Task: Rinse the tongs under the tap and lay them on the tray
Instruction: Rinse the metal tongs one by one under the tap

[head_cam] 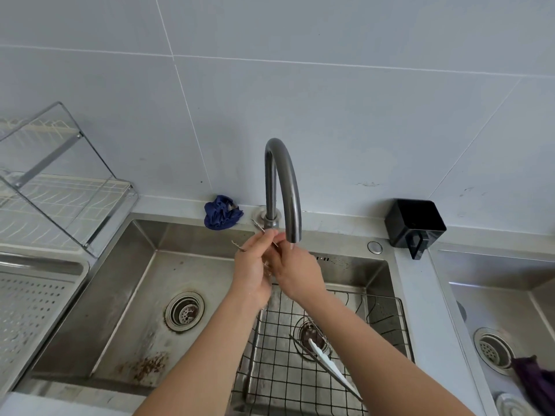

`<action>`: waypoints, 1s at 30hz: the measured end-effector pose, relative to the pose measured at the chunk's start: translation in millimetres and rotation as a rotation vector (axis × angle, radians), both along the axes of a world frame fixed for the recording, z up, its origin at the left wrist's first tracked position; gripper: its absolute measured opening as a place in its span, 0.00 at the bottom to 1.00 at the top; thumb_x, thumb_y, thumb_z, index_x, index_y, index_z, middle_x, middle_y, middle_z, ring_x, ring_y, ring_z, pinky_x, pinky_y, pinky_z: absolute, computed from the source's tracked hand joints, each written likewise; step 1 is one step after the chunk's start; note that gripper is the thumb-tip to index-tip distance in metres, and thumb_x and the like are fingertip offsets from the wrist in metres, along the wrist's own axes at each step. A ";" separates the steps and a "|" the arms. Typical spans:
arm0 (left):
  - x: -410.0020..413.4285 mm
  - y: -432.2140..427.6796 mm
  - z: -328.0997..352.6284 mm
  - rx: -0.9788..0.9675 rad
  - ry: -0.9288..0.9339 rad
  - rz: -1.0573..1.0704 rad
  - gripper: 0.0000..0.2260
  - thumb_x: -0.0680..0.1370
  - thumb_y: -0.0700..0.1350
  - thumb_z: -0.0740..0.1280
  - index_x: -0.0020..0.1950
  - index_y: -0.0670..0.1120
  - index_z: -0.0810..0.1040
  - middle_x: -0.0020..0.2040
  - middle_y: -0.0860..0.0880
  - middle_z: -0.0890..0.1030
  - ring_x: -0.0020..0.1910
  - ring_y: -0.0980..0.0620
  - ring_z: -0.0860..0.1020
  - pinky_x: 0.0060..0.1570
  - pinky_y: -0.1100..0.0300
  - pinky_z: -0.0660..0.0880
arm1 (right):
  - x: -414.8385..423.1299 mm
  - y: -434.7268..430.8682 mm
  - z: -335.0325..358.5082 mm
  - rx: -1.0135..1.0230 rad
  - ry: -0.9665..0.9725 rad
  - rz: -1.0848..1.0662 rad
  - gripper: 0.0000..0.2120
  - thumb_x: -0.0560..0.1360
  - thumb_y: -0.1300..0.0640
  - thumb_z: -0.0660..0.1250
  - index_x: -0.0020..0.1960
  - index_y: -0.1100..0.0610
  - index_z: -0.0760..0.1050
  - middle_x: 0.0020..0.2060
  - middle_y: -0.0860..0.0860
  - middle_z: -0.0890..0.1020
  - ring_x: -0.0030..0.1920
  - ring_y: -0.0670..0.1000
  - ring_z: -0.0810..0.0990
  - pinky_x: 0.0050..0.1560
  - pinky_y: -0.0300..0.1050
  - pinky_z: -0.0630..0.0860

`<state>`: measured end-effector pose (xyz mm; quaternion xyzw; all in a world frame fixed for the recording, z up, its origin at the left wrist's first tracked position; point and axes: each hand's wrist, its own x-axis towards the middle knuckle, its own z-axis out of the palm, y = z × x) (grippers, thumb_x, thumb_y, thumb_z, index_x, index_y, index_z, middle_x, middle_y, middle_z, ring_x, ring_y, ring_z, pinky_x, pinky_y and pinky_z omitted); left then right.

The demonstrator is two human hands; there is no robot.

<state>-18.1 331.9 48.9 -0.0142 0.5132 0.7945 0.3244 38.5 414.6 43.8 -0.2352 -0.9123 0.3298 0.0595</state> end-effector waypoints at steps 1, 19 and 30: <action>-2.9 -1.2 2.4 0.026 -0.025 0.012 0.05 0.76 0.45 0.72 0.47 0.44 0.86 0.43 0.47 0.85 0.46 0.48 0.81 0.52 0.50 0.76 | 0.2 -5.2 -1.7 -0.012 0.042 0.019 0.19 0.84 0.41 0.53 0.61 0.55 0.71 0.47 0.56 0.84 0.46 0.62 0.83 0.43 0.52 0.77; 22.0 -6.4 -11.5 0.020 -0.154 -0.064 0.13 0.82 0.44 0.65 0.66 0.43 0.78 0.51 0.46 0.85 0.50 0.49 0.83 0.46 0.56 0.75 | 21.4 6.3 -5.6 -0.064 0.058 0.157 0.15 0.81 0.45 0.62 0.64 0.50 0.71 0.42 0.45 0.79 0.42 0.51 0.81 0.42 0.49 0.77; 35.0 14.2 -8.7 0.051 -0.221 -0.087 0.19 0.82 0.57 0.62 0.63 0.43 0.78 0.36 0.46 0.79 0.34 0.48 0.79 0.41 0.53 0.76 | 85.5 -9.8 -39.3 -0.525 0.139 -0.088 0.06 0.83 0.46 0.63 0.51 0.47 0.71 0.39 0.49 0.82 0.31 0.49 0.83 0.32 0.53 0.82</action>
